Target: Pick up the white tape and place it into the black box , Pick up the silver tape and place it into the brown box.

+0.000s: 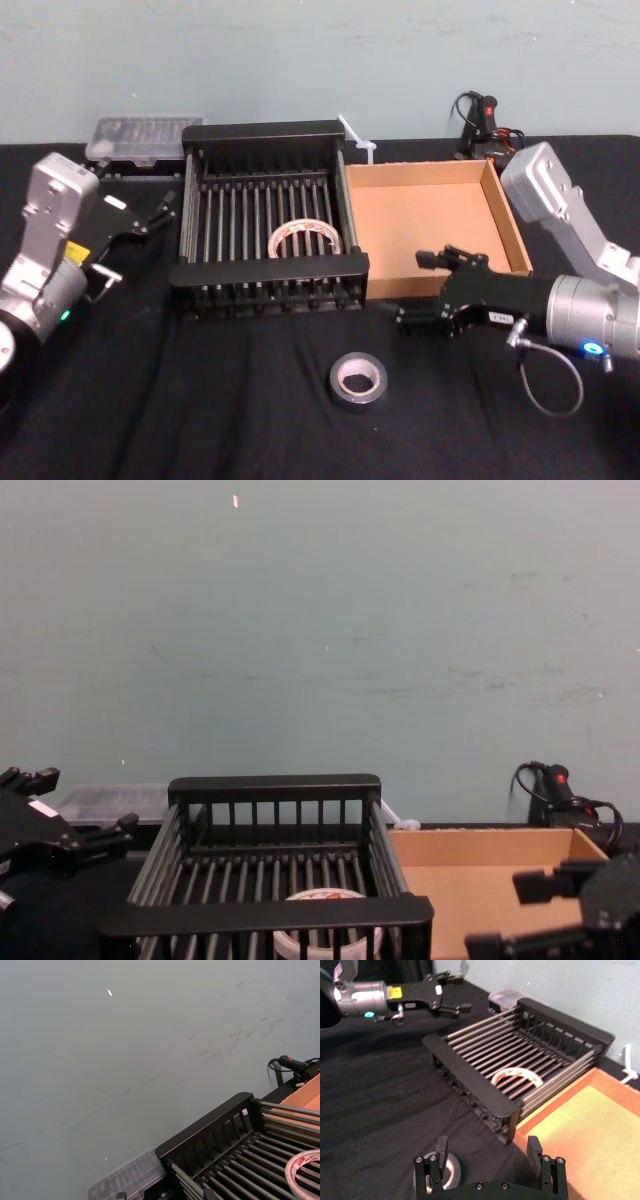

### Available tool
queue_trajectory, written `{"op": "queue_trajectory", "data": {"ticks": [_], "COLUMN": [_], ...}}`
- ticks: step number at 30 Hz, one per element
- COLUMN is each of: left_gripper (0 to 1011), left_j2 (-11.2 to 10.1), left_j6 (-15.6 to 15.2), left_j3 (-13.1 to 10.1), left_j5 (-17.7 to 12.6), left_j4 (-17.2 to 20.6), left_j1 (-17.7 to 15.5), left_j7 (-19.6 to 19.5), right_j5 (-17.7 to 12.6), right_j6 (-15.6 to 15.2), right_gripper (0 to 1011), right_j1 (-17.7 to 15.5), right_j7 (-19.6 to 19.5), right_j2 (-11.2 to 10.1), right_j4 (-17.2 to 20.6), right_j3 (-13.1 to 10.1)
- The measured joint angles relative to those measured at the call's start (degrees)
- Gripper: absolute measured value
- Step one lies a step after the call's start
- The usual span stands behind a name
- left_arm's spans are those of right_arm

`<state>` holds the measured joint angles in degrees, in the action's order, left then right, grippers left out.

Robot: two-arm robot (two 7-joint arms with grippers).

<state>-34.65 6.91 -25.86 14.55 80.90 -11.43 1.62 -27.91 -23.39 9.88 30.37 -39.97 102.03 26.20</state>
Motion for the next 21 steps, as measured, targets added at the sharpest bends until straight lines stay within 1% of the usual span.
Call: {"op": "queue_trajectory", "data": {"ticks": [5, 7, 11, 13, 16, 21], "left_gripper": [1002, 1001, 1001, 1002, 1001, 1001], "left_j2": [0.0, 0.0, 0.0, 0.0, 0.0, 0.0], "left_j6": [0.0, 0.0, 0.0, 0.0, 0.0, 0.0], "left_j3": [0.0, 0.0, 0.0, 0.0, 0.0, 0.0], "left_j5": [0.0, 0.0, 0.0, 0.0, 0.0, 0.0], "left_j4": [0.0, 0.0, 0.0, 0.0, 0.0, 0.0], "left_j1": [0.0, 0.0, 0.0, 0.0, 0.0, 0.0], "left_j7": [0.0, 0.0, 0.0, 0.0, 0.0, 0.0], "right_j5": [-0.25, -0.32, -0.31, -0.26, -0.19, 0.36], "right_j6": [-0.06, -0.07, -0.14, -0.24, -0.32, -0.89], "right_gripper": [1002, 1002, 1002, 1002, 1002, 1002], "right_j1": [-0.12, 0.04, 0.46, 0.82, 1.08, 2.25], "right_j7": [0.47, 0.64, 0.83, 0.97, 1.09, 1.52], "right_j2": [-0.95, -1.36, -1.6, -1.63, -1.63, -1.27], "right_j4": [0.28, 0.28, -0.01, -0.36, -0.66, -2.15], "right_j3": [1.2, 2.11, 3.19, 3.91, 4.38, 6.24]}}
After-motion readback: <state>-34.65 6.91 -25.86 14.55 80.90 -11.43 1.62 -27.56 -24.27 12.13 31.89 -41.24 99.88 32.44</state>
